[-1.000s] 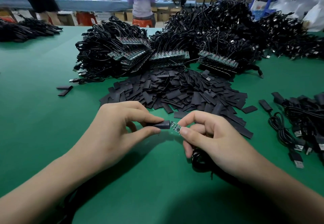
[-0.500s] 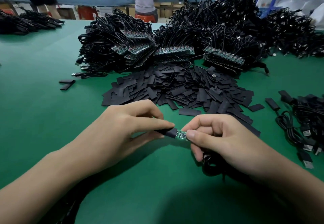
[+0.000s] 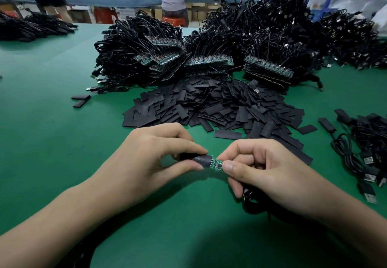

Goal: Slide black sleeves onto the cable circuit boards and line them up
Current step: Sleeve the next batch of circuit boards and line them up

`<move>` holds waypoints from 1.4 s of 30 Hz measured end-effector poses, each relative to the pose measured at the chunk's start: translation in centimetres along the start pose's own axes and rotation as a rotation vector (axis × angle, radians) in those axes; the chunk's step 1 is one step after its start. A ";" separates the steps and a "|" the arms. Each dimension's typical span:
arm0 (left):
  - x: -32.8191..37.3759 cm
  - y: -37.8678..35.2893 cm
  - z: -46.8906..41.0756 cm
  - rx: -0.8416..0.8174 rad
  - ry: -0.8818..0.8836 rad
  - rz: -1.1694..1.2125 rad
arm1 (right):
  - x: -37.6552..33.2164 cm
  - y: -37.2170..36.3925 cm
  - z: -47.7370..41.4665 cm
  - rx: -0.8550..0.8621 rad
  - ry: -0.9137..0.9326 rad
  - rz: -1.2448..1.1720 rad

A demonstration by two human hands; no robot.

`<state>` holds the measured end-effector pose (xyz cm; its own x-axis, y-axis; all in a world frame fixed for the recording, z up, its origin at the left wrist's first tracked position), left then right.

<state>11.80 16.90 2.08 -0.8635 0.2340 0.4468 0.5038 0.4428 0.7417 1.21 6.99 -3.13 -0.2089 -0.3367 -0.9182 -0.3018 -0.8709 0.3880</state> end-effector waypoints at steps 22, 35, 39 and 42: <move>0.4 -0.4 0.1 -0.020 -0.025 0.044 | 0.2 0.0 0.0 -0.036 -0.003 0.033; 1.6 0.1 -0.1 0.053 -0.069 0.058 | -0.7 -0.7 -0.1 0.002 0.039 -0.068; 1.1 1.0 -0.2 0.130 -0.009 0.097 | -2.1 1.2 0.4 0.200 0.167 0.097; 0.9 1.3 0.0 0.166 0.020 0.120 | -3.4 1.8 1.1 0.307 0.284 0.193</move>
<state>11.64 17.67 3.47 -0.7963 0.2774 0.5376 0.5904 0.5498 0.5909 0.34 6.99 0.75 -0.0382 -0.6046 -0.7956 -0.5529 -0.6504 0.5208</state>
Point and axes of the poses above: each hand's wrist, its own z-axis away from the middle knuckle, its own y-axis out of the back of the hand, x = y × z, the point moved 10 cm from there along -z, towards the middle knuckle, and after that the axes turned 5 degrees about z, right-handed, at the moved point
